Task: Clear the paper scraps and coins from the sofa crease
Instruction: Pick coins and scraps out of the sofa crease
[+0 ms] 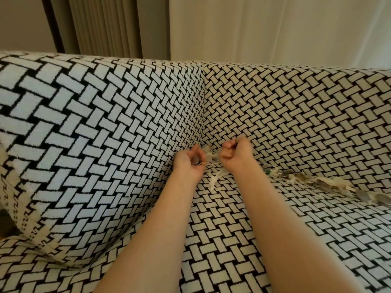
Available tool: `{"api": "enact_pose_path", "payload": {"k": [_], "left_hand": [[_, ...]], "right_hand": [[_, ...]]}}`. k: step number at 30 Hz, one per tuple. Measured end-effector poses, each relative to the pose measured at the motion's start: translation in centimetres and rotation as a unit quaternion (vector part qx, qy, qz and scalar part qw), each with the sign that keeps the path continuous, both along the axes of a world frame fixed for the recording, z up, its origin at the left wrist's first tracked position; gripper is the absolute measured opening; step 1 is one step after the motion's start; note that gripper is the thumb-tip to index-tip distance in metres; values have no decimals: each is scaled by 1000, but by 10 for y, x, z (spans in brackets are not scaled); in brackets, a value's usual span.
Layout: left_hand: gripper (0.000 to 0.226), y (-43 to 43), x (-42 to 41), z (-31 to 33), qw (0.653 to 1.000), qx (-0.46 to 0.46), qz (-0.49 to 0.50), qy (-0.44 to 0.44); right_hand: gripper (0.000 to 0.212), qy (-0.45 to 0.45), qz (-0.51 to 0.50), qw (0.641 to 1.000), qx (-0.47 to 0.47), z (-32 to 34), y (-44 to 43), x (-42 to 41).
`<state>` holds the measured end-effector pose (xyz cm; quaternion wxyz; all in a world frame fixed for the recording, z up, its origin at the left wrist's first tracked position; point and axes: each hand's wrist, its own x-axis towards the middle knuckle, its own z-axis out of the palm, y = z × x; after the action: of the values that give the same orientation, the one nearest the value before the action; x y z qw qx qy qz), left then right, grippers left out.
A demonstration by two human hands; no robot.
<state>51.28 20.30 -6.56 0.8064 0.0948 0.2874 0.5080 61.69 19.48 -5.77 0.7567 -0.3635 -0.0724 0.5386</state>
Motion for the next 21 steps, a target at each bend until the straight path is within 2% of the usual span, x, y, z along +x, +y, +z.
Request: {"api": "enact_pose_path", "payload": {"k": [3,7,11,13,17,21], "left_hand": [[26,-8,0,4,1000,-14,19,-3],[25,-13,-4,2,998,-12,56,-18],[30,-26,-10,-4,995,12,89,-39],[32,-39,-14,-2,994,30,101,-34],[29,-67,-27,5,987,78,124,70],[29,-96,-47,8,949,158,127,240]], "right_hand": [[31,98,-1,995,-10,-3,-9,-17],[26,75,-29,997,-2,-2,-19,-33],[40,67,-9,998,7,-6,-29,-55],[31,85,-6,996,14,-1,-39,-67],[34,96,20,995,3,3,-61,-93],[37,55,61,996,-33,4,-87,-119]]}}
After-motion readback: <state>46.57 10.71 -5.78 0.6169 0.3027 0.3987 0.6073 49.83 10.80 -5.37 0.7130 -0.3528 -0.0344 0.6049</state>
